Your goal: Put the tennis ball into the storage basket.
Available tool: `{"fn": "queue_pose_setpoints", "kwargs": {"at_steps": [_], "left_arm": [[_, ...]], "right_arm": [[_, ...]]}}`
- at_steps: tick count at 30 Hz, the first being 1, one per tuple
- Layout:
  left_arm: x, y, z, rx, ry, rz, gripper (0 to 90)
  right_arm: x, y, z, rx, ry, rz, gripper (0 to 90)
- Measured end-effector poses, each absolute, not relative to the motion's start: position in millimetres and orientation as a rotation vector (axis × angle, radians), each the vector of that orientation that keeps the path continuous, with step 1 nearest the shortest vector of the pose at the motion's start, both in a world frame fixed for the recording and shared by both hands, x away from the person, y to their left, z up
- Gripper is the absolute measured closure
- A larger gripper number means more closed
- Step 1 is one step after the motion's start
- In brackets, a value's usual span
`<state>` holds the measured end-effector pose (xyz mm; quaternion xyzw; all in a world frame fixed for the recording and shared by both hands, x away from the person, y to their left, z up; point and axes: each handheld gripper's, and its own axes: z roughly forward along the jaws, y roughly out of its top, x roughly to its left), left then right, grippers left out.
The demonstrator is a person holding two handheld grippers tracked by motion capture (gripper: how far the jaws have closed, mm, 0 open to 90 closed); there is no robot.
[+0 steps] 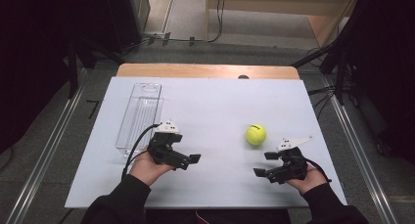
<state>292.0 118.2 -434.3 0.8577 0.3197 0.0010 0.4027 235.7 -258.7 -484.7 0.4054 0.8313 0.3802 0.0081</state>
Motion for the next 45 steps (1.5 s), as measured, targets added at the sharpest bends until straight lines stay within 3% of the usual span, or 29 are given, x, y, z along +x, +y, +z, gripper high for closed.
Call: {"fn": "queue_pose_setpoints", "kwargs": {"at_steps": [45], "left_arm": [[331.8, 49.9, -411.1, 2.212, 0.719, -0.032, 0.9]], "right_arm": [[235.5, -257.6, -484.0, 1.248, 2.603, 1.196, 16.9]]}}
